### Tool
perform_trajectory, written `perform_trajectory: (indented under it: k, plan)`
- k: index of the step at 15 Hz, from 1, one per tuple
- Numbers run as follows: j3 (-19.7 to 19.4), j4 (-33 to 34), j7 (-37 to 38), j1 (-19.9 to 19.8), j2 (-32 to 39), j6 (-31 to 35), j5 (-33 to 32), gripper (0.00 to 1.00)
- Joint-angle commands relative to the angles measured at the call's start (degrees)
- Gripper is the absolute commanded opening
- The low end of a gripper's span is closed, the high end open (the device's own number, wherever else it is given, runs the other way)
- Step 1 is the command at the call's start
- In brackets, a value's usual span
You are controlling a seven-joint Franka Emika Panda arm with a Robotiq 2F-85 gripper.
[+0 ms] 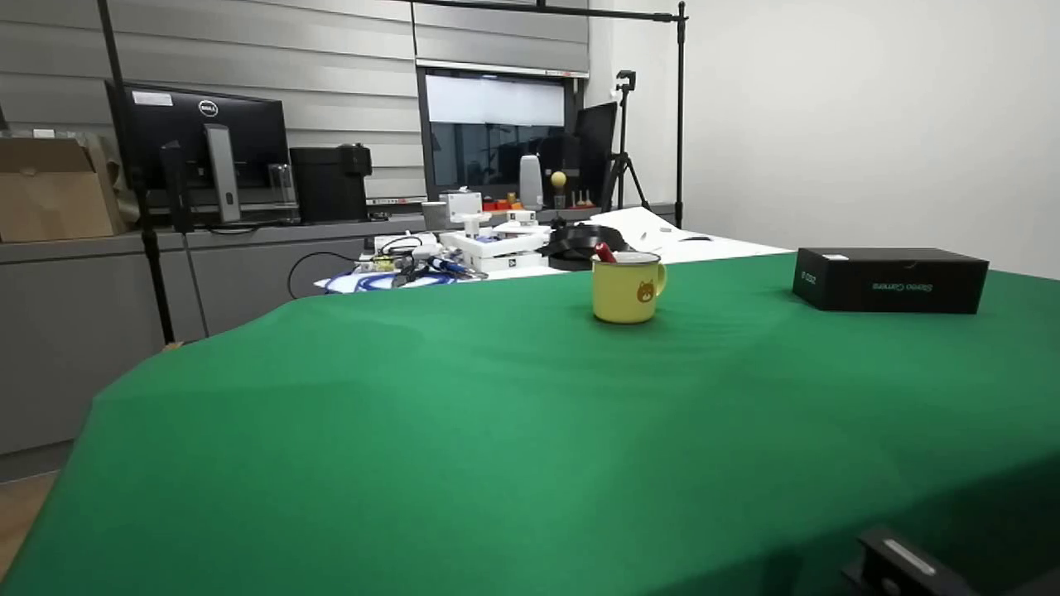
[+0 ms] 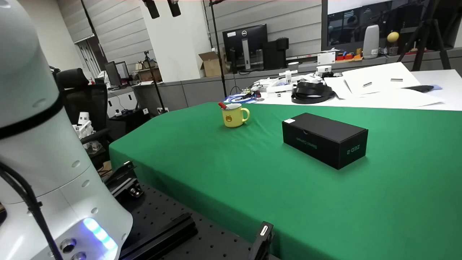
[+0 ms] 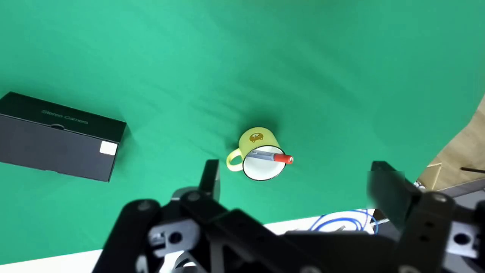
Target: Remove the marker from the cup and put it on the table then put it back in the cup
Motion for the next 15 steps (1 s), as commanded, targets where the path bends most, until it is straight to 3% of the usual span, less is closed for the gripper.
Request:
perform_trajectory:
  k: [1, 5, 12, 15]
  plan:
    - [0.12, 0.1, -0.13, -0.19, 0.04, -0.12, 0.12, 1.0]
    - [-0.74, 1.79, -2.15, 0.33, 5.45, 2.43, 0.51, 1.0]
    - [-1.89, 10.36, -5.76, 0.78, 26.79, 12.62, 0.84, 1.0]
    - [-1.62, 16.38, -3.68, -0.01, 36.16, 15.58, 1.24, 1.0]
